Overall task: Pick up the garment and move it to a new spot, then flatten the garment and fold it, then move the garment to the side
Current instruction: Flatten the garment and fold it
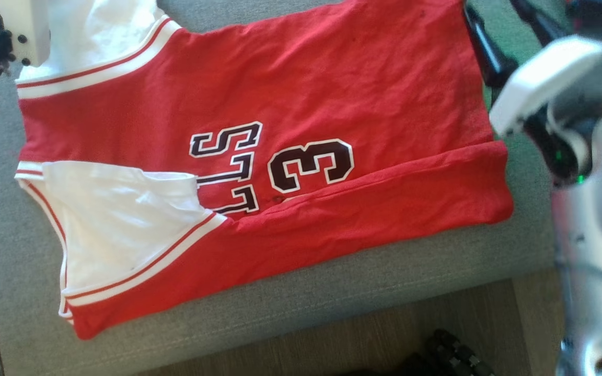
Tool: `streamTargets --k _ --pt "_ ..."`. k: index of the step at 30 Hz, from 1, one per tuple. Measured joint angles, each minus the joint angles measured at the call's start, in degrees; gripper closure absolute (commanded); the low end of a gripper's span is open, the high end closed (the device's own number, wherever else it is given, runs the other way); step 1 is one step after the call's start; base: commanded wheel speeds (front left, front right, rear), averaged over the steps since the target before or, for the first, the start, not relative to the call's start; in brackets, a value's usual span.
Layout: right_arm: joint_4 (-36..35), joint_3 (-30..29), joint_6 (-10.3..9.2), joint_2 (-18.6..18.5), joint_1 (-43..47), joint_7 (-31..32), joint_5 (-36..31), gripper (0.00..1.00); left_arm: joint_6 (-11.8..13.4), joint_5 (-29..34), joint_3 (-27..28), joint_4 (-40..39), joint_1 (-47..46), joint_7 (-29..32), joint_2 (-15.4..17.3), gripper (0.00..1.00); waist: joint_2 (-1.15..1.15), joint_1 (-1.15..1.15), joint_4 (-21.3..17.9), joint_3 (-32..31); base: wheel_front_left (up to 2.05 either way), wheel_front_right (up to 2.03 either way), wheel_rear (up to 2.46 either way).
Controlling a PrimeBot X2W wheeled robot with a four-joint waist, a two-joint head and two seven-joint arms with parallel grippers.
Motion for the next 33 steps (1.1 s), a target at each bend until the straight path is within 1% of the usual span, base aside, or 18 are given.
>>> streamTargets --k 4,8,13,16,19,27,29,30,31,33 --pt "5.2 -0.3 0.01 0.7 -7.4 4.8 -1.1 0.0 0.0 0.0 -0.8 -0.8 0.0 0.0 0.1 1.0 0.0 0.0 0.6 -0.2 0.0 0.0 0.0" --pt "11.6 -0.2 0.01 0.7 -12.3 9.1 -2.9 0.0 0.0 0.0 -1.6 -1.9 0.0 0.0 0.4 1.0 0.0 0.0 0.9 -0.4 0.0 0.0 0.0" --pt "18.9 3.4 0.01 1.0 -16.3 14.0 -3.8 0.0 0.0 0.0 -2.0 -2.8 -0.1 0.0 0.5 1.0 0.0 0.0 1.3 -0.3 0.0 0.0 0.0" --pt "22.9 4.1 0.01 1.3 -18.7 14.1 -4.1 0.0 0.0 0.0 -2.5 -3.2 -0.1 0.0 0.5 1.0 0.0 0.0 1.7 -0.4 0.0 0.0 0.0" --pt "25.3 4.0 0.01 1.2 -20.4 13.9 -4.5 0.0 0.0 0.0 -3.0 -3.3 -0.1 0.0 0.4 1.0 0.0 0.0 2.1 -0.5 0.0 0.0 0.0" --pt "31.1 3.2 0.01 1.2 -23.1 10.6 -6.1 0.0 0.0 0.0 -3.8 -3.6 -0.1 0.0 0.4 1.0 0.0 0.0 3.3 -0.9 0.0 0.0 0.0" --pt "32.4 3.1 0.01 1.2 -23.9 9.8 -6.7 0.05 0.0 0.0 -4.0 -3.7 -0.1 0.0 0.3 1.0 0.0 0.0 3.6 -0.9 0.0 0.0 0.0" --pt "33.1 3.0 0.01 1.2 -24.3 9.4 -7.0 0.13 0.0 0.0 -4.2 -3.7 -0.1 0.0 0.3 1.0 0.0 0.0 3.7 -0.9 0.0 0.0 0.0" --pt "33.7 3.0 0.01 1.2 -24.7 9.1 -7.2 0.18 0.0 0.0 -4.3 -3.7 -0.1 0.0 0.3 1.0 0.0 0.0 3.7 -0.9 0.0 0.0 0.0" --pt "34.8 3.0 0.01 1.2 -25.2 8.4 -7.4 0.33 0.0 0.0 -4.7 -3.8 -0.2 0.0 0.3 1.0 0.0 0.0 3.8 -1.0 0.0 0.0 0.0"
